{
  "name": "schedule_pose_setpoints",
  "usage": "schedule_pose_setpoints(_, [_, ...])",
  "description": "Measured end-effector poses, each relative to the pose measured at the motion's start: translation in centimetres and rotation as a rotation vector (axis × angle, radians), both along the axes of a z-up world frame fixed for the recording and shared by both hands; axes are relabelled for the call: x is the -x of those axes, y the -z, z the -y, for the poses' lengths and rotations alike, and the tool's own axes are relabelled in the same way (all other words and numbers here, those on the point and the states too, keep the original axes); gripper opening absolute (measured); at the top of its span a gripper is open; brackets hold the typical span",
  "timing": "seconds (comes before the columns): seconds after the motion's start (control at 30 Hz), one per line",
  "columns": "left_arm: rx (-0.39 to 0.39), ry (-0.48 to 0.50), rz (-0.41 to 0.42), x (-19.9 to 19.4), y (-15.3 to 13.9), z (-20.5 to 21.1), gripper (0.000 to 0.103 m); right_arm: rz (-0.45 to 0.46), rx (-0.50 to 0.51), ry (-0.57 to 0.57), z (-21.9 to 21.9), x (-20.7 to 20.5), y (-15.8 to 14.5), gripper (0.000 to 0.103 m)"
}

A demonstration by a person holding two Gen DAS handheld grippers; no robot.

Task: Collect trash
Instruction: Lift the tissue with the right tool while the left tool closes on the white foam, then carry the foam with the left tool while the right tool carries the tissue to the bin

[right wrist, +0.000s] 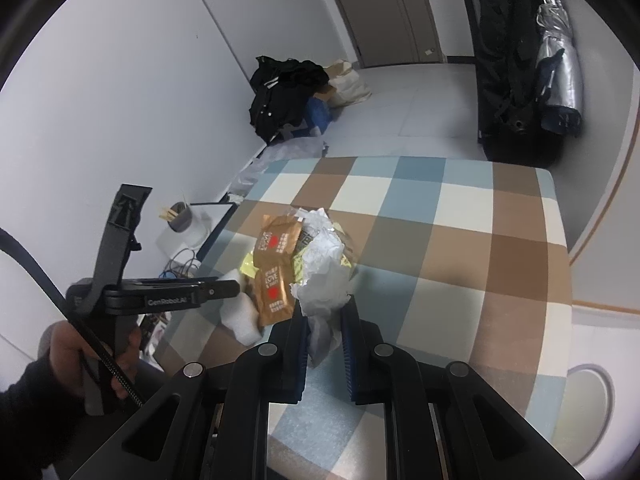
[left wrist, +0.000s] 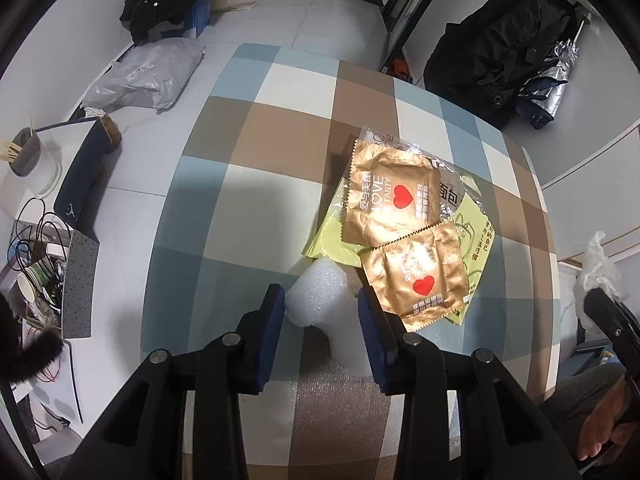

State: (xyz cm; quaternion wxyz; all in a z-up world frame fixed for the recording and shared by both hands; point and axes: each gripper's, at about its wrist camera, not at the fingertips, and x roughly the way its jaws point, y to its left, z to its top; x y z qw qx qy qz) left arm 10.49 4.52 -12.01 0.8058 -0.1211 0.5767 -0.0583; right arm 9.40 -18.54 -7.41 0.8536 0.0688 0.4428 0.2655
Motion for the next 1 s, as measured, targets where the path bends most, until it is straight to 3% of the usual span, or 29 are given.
schedule_pose_setpoints(0.5, [-0.014,-0.038,0.010,0.3,-0.5,-0.1,0.023,0.033,-0.010,0.012,1.3,1.0,-1.0,0.014])
schedule_pose_setpoints(1.0, [-0.028,0.011,0.051,0.6,-1.6,0.8,0.012,0.053,-0.008,0.016,1.6,1.3,-1.3,0.014])
